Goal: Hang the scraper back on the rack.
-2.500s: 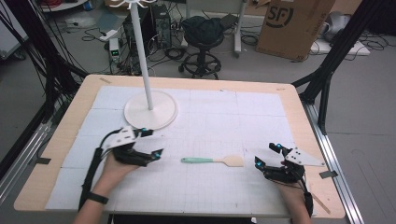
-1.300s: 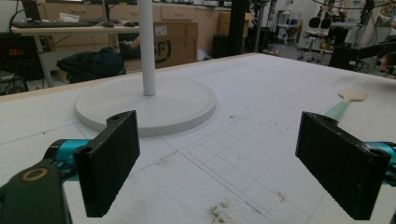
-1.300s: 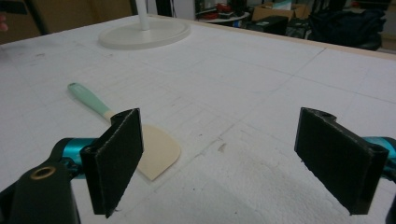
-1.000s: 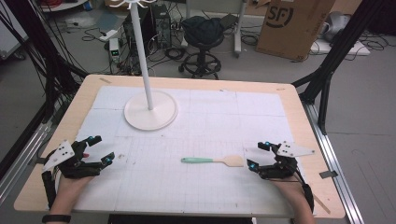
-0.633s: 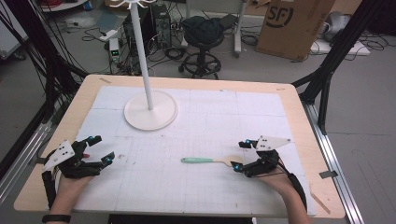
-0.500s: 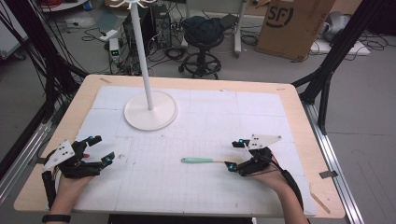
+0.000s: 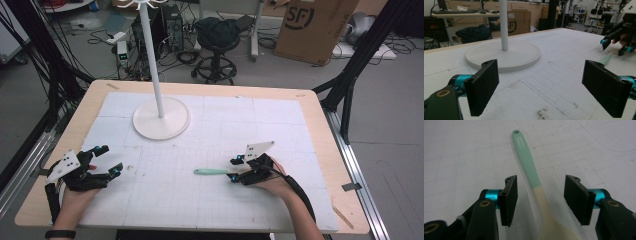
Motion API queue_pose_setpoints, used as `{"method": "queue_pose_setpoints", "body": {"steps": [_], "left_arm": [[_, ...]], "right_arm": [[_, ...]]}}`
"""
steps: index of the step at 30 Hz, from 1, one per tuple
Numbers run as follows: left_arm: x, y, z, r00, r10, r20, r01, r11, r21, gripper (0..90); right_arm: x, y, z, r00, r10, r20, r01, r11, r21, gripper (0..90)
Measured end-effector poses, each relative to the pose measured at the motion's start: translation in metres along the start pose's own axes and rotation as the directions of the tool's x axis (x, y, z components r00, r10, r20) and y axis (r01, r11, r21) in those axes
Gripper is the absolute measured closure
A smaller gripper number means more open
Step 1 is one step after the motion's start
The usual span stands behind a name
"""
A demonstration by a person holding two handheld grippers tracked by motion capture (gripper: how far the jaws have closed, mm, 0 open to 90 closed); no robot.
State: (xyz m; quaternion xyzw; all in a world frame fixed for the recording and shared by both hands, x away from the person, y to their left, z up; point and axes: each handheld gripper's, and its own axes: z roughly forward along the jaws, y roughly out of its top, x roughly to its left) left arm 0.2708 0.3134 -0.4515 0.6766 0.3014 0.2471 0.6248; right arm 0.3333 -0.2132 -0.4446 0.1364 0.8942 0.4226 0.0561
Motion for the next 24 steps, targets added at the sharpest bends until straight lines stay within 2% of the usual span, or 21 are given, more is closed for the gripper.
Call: {"method": "queue_pose_setpoints", "body": {"steps": [4, 7, 8, 11, 14, 15, 18, 24], "left_arm": [[-0.0001, 0.0000, 0.0000, 1.0000, 0.003, 0.000, -0.003, 1.0000, 0.000, 14.6], [-0.0001, 0.0000, 0.0000, 1.0000, 0.004, -0.001, -0.004, 1.0000, 0.000, 14.6], [0.0000, 0.0000, -0.0001, 1.0000, 0.002, -0.001, -0.002, 1.0000, 0.001, 14.7], [-0.0001, 0.0000, 0.0000, 1.0000, 0.002, -0.002, -0.002, 1.0000, -0.001, 14.7], [0.0000, 0.0000, 0.0000, 1.0000, 0.002, -0.003, -0.002, 1.0000, 0.001, 14.8], [0.0001, 0.0000, -0.0001, 1.0000, 0.002, -0.004, -0.002, 1.0000, 0.002, 14.8], [0.0001, 0.0000, 0.0000, 1.0000, 0.000, -0.007, 0.000, 1.0000, 0.001, 14.8], [0.0004, 0.0001, 0.0000, 1.0000, -0.004, -0.008, 0.004, 1.0000, 0.004, 15.0]], "right_arm": [[-0.0004, -0.0008, 0.0040, 0.9995, -0.024, -0.019, 0.025, 0.9989, 0.039, 54.2], [-0.0023, -0.0016, 0.0021, 0.9996, -0.017, -0.023, 0.018, 0.9991, 0.040, 62.7], [-0.0035, -0.0024, 0.0016, 0.9996, -0.001, -0.028, 0.002, 0.9993, 0.037, 67.5], [-0.0057, -0.0029, 0.0013, 0.9995, 0.010, -0.029, -0.009, 0.9992, 0.040, 72.1], [-0.0052, -0.0010, 0.0023, 0.9997, -0.013, -0.022, 0.014, 0.9988, 0.048, 76.5], [-0.0029, 0.0007, 0.0024, 0.9994, -0.032, -0.013, 0.033, 0.9976, 0.060, 77.3], [-0.0023, 0.0015, 0.0026, 0.9991, -0.041, -0.012, 0.042, 0.9969, 0.067, 77.3], [-0.0024, 0.0039, 0.0029, 0.9995, -0.030, -0.012, 0.031, 0.9961, 0.082, 79.6]]}}
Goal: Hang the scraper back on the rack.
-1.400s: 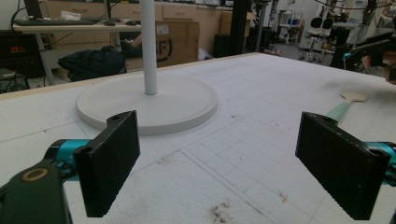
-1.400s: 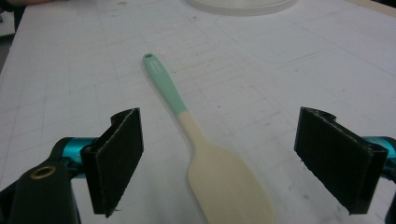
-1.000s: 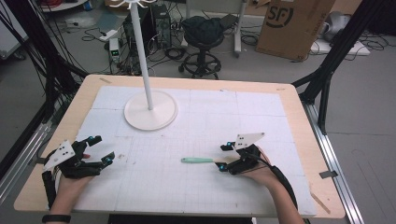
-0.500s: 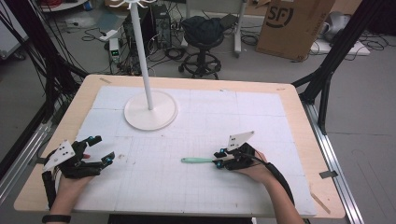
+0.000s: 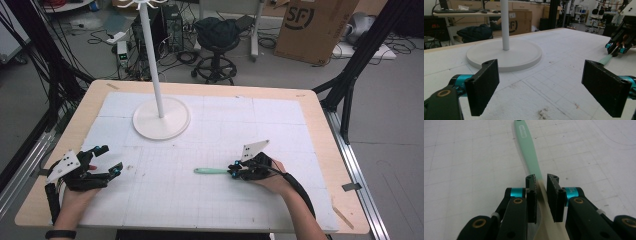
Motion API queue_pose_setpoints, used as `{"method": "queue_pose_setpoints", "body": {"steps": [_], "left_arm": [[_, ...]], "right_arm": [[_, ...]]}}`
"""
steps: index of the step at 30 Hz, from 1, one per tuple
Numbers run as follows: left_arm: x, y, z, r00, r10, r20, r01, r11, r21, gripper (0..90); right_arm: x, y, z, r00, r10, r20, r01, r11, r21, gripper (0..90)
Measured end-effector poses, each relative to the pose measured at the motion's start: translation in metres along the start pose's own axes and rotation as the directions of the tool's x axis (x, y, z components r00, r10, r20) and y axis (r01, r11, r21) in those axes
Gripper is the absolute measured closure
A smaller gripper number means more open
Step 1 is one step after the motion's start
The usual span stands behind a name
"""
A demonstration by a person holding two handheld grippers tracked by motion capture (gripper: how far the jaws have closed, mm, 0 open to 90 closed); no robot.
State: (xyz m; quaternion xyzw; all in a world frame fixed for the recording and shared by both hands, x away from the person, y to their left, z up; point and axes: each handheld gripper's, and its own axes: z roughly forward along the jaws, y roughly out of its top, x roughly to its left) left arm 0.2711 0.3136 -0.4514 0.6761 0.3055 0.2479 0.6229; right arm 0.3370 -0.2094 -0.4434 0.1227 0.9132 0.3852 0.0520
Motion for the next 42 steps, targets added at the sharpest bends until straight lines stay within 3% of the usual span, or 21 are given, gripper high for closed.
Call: {"method": "queue_pose_setpoints", "body": {"steps": [11, 16, 23, 33, 42], "left_arm": [[0.000, 0.000, 0.000, 1.0000, -0.004, 0.000, 0.004, 1.0000, -0.002, 15.0], [0.000, 0.000, 0.000, 1.0000, -0.004, 0.001, 0.004, 1.0000, -0.002, 14.9], [0.000, 0.000, 0.000, 1.0000, -0.004, 0.002, 0.004, 1.0000, -0.003, 14.9], [0.001, 0.000, 0.000, 0.9999, -0.013, 0.000, 0.013, 0.9999, -0.007, 14.7], [0.001, 0.000, 0.000, 0.9999, -0.010, 0.004, 0.010, 0.9999, -0.008, 14.7]], "right_arm": [[-0.001, 0.002, -0.002, 0.9980, 0.063, 0.005, -0.063, 0.9980, -0.002, 81.6], [-0.003, 0.010, -0.012, 0.9962, 0.085, 0.018, -0.084, 0.9947, -0.060, 81.7], [-0.009, 0.038, -0.036, 0.9927, 0.113, 0.044, -0.105, 0.9829, -0.152, 81.7], [-0.022, 0.106, -0.071, 0.9818, 0.183, 0.051, -0.166, 0.9569, -0.239, 81.7], [-0.035, 0.181, -0.111, 0.9838, 0.154, 0.091, -0.122, 0.9484, -0.293, 81.7]]}}
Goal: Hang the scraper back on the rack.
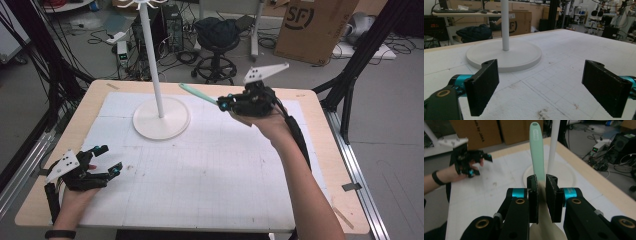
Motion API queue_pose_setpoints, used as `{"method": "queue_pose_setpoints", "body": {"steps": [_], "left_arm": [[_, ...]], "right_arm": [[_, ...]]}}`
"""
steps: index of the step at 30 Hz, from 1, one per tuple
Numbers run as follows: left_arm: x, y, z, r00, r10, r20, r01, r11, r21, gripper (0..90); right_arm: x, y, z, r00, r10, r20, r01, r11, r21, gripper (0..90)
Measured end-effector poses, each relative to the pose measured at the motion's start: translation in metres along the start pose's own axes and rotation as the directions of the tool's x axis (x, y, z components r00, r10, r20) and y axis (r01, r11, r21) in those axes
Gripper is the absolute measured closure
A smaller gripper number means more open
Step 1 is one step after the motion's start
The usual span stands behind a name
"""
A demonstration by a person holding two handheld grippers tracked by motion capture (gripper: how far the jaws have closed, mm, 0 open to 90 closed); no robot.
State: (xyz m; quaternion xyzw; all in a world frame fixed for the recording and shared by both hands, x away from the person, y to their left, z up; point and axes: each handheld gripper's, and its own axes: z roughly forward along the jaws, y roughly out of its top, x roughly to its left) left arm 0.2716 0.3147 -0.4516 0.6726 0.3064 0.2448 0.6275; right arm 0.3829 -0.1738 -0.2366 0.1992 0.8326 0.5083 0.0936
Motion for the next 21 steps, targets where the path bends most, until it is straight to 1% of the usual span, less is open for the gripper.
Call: {"method": "queue_pose_setpoints", "body": {"steps": [1, 5, 8, 10, 14, 17, 20, 21], "left_arm": [[0.000, 0.000, 0.000, 1.0000, 0.000, 0.000, 0.000, 1.0000, 0.000, 14.7], [0.000, 0.000, 0.000, 1.0000, 0.003, 0.001, -0.003, 1.0000, 0.001, 14.7], [0.000, 0.000, 0.000, 1.0000, 0.004, 0.000, -0.004, 1.0000, 0.003, 14.7], [0.000, 0.000, 0.000, 1.0000, 0.004, 0.001, -0.004, 1.0000, 0.003, 14.8], [0.000, 0.000, 0.000, 1.0000, 0.003, 0.001, -0.003, 1.0000, 0.003, 14.8], [-0.001, 0.000, 0.000, 1.0000, 0.008, 0.003, -0.008, 1.0000, 0.002, 14.9], [-0.001, 0.000, 0.000, 0.9999, 0.010, 0.002, -0.010, 0.9999, 0.002, 14.8], [-0.001, 0.000, 0.000, 0.9999, 0.011, 0.002, -0.011, 0.9999, 0.002, 14.8]], "right_arm": [[-0.001, 0.011, -0.002, 1.0000, -0.003, 0.007, 0.003, 0.9999, -0.011, 81.7], [-0.004, 0.043, -0.005, 0.9997, 0.004, 0.026, -0.003, 0.9991, -0.043, 81.7], [-0.004, 0.062, -0.007, 0.9991, 0.012, 0.041, -0.010, 0.9980, -0.063, 81.7], [-0.005, 0.077, -0.008, 0.9986, 0.008, 0.052, -0.005, 0.9975, -0.070, 81.7], [-0.004, 0.097, -0.008, 0.9983, -0.002, 0.059, 0.007, 0.9959, -0.091, 81.7], [-0.005, 0.110, -0.007, 0.9973, -0.001, 0.073, 0.007, 0.9960, -0.089, 81.6], [-0.004, 0.121, -0.008, 0.9968, 0.000, 0.079, 0.009, 0.9947, -0.102, 81.6], [-0.004, 0.127, -0.008, 0.9962, -0.005, 0.087, 0.014, 0.9946, -0.103, 81.6]]}}
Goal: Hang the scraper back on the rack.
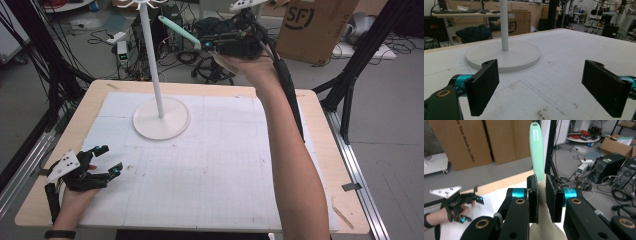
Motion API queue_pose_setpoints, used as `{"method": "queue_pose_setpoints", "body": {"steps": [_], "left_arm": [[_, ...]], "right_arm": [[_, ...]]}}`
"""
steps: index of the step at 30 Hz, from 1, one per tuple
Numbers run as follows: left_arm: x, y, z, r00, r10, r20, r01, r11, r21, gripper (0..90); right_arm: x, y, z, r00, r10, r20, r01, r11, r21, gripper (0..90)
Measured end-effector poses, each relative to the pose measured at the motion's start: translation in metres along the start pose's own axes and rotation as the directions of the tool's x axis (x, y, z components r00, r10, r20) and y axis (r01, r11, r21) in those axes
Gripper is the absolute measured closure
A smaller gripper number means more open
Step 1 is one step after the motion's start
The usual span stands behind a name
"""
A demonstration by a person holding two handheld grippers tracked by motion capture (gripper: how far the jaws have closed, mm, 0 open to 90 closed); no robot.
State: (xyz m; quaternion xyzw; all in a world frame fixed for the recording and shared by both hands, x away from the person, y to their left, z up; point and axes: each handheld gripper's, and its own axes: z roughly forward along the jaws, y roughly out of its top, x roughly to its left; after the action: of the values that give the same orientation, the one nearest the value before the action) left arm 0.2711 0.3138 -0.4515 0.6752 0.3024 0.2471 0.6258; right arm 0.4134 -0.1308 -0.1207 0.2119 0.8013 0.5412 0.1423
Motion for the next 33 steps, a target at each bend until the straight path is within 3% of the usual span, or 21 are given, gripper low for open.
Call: {"method": "queue_pose_setpoints", "body": {"steps": [14, 33], "left_arm": [[0.000, 0.000, 0.000, 1.0000, 0.007, 0.002, -0.007, 1.0000, 0.001, 14.9], [-0.001, 0.000, 0.000, 1.0000, 0.009, 0.003, -0.009, 1.0000, 0.002, 14.8]], "right_arm": [[-0.005, 0.017, 0.008, 0.9991, 0.007, 0.042, -0.007, 1.0000, -0.003, 81.6], [-0.001, 0.021, 0.013, 0.9991, -0.007, 0.041, 0.007, 0.9999, -0.016, 81.6]]}}
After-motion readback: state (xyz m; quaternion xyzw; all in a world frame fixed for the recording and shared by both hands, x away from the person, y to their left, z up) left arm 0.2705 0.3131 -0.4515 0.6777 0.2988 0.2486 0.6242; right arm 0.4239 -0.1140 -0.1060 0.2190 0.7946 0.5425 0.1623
